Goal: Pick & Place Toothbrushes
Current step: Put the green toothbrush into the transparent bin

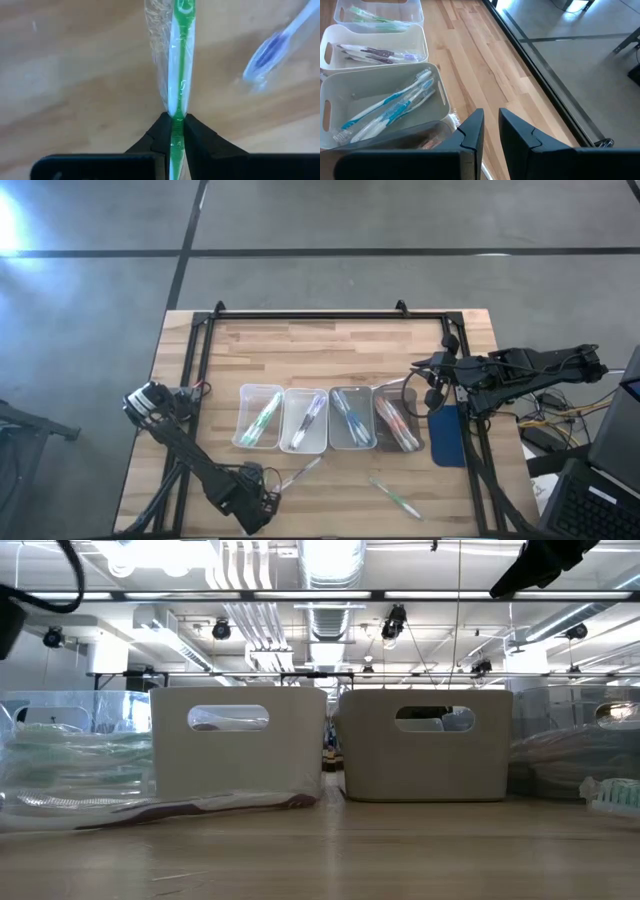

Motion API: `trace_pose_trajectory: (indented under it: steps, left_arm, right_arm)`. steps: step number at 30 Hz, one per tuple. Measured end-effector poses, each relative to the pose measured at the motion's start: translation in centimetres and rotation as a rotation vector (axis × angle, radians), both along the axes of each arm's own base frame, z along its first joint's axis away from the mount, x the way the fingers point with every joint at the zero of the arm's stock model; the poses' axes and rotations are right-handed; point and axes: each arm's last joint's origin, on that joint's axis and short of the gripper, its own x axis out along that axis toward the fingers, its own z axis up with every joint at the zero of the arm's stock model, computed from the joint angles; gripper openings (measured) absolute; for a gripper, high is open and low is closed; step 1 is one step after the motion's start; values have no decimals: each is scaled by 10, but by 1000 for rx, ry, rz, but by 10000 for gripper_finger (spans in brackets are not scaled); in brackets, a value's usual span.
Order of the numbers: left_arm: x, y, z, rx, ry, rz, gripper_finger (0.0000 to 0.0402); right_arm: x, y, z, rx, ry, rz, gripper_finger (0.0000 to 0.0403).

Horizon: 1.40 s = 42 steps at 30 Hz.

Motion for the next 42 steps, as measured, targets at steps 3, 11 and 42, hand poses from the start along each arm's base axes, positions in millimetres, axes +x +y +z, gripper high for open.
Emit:
trace_pose_trajectory:
  steps: [3, 11, 42]
  left_arm:
    - [2, 1, 9, 29, -53, -10, 33]
    - [10, 4, 46, 123, -285, -54, 34]
    - [-26, 154, 148, 375, -165, -313, 35]
  right_arm:
    - [0, 0, 0, 0, 0, 0, 52]
    - [0, 0, 0, 0, 0, 0, 52]
    - [0, 0, 1, 25, -20, -16, 52]
